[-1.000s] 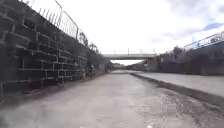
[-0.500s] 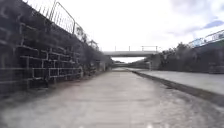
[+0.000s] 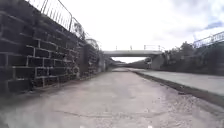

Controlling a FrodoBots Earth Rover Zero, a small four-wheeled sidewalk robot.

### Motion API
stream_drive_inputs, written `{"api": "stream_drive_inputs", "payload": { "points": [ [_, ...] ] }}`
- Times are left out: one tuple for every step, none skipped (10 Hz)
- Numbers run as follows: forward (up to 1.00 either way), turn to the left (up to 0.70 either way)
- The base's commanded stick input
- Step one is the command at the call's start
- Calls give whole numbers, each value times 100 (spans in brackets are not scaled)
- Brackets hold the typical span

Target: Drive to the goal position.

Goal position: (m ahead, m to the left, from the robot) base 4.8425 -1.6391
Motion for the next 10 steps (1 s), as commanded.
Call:
{"api": "stream_drive_inputs", "payload": {
  "points": [
    [100, 0],
    [100, -21],
    [100, -12],
    [100, -2],
    [100, 0],
    [100, 0],
    [100, 0],
    [100, 0],
    [100, 0],
    [100, 0]
  ]
}}
